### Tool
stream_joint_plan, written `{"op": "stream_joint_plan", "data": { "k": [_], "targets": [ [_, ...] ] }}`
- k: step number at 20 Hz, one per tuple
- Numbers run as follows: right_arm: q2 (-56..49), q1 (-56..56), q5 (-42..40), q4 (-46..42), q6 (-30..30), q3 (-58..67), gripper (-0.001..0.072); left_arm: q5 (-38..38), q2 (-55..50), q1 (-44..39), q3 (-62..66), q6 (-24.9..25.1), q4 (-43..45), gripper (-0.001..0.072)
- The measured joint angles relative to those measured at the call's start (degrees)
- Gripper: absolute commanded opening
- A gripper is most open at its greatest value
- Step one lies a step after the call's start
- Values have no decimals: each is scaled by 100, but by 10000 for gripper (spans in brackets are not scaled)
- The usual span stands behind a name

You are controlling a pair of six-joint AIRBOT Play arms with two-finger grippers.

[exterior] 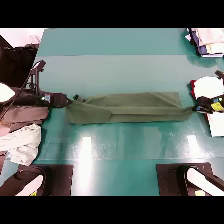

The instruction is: Fold the shirts.

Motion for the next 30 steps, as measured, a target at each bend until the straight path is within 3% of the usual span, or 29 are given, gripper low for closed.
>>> {"op": "stream_joint_plan", "data": {
  "k": [6, 7, 8, 9, 10, 14, 15, 16, 17, 18, 23, 30],
  "targets": [
    [-1187, 437, -358, 68, 188, 761, 25, 1110, -662, 0, 122, 37, 15, 29],
    [-1355, 494, -450, 101, 203, 857, 28, 1270, -748, 0, 129, 37, 20, 66],
    [-1499, 527, -555, 164, 214, 940, 56, 1408, -815, 0, 133, 48, 22, 387],
    [-1650, 544, -697, 271, 238, 1025, 334, 1561, -881, 2, 138, 35, 22, 677],
    [-1794, 553, -874, 455, 262, 1110, 621, 1674, -931, 4, 140, -15, 24, 720],
    [-2214, 398, -1283, 1534, 236, 1482, 629, 1991, -1027, 4, 221, -249, 24, 718],
    [-2260, 326, -1255, 1683, 173, 1547, 628, 1961, -1029, 4, 278, -273, 24, 525],
    [-2288, 219, -1137, 1784, 83, 1580, 626, 1853, -1029, 4, 337, -289, 24, 269],
    [-2306, 96, -1010, 1821, -4, 1585, 626, 1698, -1032, 4, 389, -295, 24, 93],
    [-2319, -50, -839, 1880, -125, 1554, 626, 1539, -1029, 4, 431, -302, 24, 29],
    [-2347, -852, -269, 1982, -723, 1019, 626, 671, -1032, 2, 516, -240, 20, 29],
    [-2754, -1364, -212, 2122, -1537, 507, 626, 22, -1032, 2, 531, -181, 2, 29]
  ]
}}
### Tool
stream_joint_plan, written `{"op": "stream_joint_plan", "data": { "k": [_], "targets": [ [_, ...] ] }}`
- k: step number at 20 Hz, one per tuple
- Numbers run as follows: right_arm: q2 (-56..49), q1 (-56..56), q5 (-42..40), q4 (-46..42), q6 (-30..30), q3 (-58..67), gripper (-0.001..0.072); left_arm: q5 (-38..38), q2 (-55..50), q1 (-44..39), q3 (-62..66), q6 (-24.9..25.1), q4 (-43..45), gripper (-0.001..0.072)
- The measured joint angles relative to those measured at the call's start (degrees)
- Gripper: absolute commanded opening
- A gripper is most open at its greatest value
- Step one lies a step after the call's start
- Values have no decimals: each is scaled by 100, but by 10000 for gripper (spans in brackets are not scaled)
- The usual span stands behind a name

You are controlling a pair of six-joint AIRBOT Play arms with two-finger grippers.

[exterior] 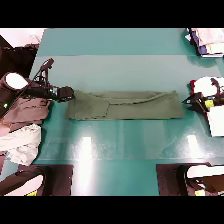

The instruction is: Fold the shirts.

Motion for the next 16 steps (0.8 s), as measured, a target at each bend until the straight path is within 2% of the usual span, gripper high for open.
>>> {"op": "stream_joint_plan", "data": {
  "k": [3, 4, 6, 7, 8, 9, 13, 16],
  "targets": [
    [-271, 136, 142, 269, -232, -33, 574, -116, 0, 0, 0, 4, -42, 29],
    [-334, 210, 170, 341, -310, -37, 516, -149, 0, 0, 0, 4, -50, 29],
    [-435, 374, 85, 417, -404, -52, 330, -184, 0, 0, 0, 7, -81, 29],
    [-457, 448, 17, 420, -446, -52, 189, -210, 0, 0, 0, 7, -85, 29],
    [-485, 518, -72, 431, -474, -55, 90, -216, 0, 0, 0, 4, -90, 28],
    [-498, 562, -120, 428, -503, -57, 25, -221, 0, 0, 0, 2, -92, 28],
    [-446, 651, -146, 479, -649, -61, 22, -201, -7, -44, 13, -20, -179, 27],
    [-136, 715, -20, 507, -682, -61, 22, -46, -136, -367, 184, -22, -304, 27]
  ]
}}
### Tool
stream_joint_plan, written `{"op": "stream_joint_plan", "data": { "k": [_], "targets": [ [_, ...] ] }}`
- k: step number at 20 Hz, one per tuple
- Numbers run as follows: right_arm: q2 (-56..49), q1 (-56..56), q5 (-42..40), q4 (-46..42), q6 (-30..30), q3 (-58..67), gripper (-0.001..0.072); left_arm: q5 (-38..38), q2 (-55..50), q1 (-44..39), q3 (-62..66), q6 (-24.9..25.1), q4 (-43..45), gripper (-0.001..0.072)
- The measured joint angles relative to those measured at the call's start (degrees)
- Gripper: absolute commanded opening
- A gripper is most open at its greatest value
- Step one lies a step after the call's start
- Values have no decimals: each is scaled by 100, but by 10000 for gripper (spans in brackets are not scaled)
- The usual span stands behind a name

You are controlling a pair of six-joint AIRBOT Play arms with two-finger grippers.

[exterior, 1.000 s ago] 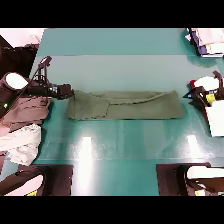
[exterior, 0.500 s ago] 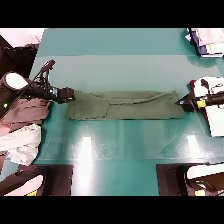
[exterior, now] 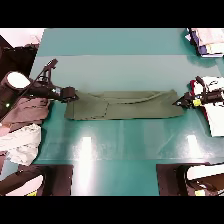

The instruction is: Fold the shirts.

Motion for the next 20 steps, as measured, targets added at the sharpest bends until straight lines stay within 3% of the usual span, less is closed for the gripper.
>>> {"op": "stream_joint_plan", "data": {
  "k": [5, 13, 20],
  "targets": [
    [798, 350, 424, 31, 356, 297, 21, 131, -1062, -944, 1198, 4, -81, 27],
    [1416, 1888, 984, 463, 1287, 2269, 21, 184, -3307, -2059, 2907, 26, -127, 28],
    [1185, 3418, 640, 566, 1582, 3694, 21, 634, -3858, -2297, 3187, 11, -153, 28]
  ]
}}
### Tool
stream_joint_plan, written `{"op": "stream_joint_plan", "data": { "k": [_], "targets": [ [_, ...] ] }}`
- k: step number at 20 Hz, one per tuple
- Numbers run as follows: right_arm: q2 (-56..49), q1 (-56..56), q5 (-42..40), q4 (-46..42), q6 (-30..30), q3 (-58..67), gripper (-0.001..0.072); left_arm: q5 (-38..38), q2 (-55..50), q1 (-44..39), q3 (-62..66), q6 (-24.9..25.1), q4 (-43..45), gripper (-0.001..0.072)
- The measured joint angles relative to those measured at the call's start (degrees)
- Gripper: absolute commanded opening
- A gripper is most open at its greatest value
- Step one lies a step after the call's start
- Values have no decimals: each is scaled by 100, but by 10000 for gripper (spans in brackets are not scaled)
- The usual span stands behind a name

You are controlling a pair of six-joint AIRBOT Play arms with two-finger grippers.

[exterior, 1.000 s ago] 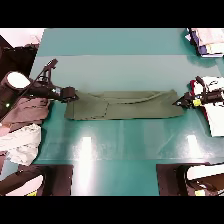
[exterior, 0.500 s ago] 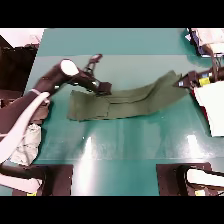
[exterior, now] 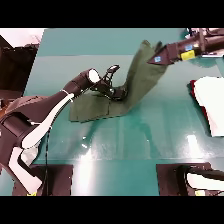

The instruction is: Fold the shirts.

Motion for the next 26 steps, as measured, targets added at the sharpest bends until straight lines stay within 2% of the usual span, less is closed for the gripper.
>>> {"op": "stream_joint_plan", "data": {
  "k": [4, 9, 13, 17, 21, 26],
  "targets": [
    [-461, 568, 42, 7, 55, 704, 20, 39, -50, -2, 26, -13, 50, 27],
    [-898, 890, 116, 11, 70, 1126, 20, -472, 149, 356, 28, -31, 286, 26],
    [-1115, 1056, 133, 15, 79, 1217, 20, -1019, 962, 839, 28, -13, 883, 27],
    [-1386, 1449, 87, 20, 76, 1241, 21, -1617, 2079, 1456, 28, 13, 2026, 28],
    [-1797, 2022, -372, 20, 9, 1246, 21, -2074, 3075, 2122, 33, 24, 3040, 28],
    [-2505, 2796, -1471, 15, -197, 1246, 25, -2527, 3716, 2643, 31, 28, 3554, 28]
  ]
}}
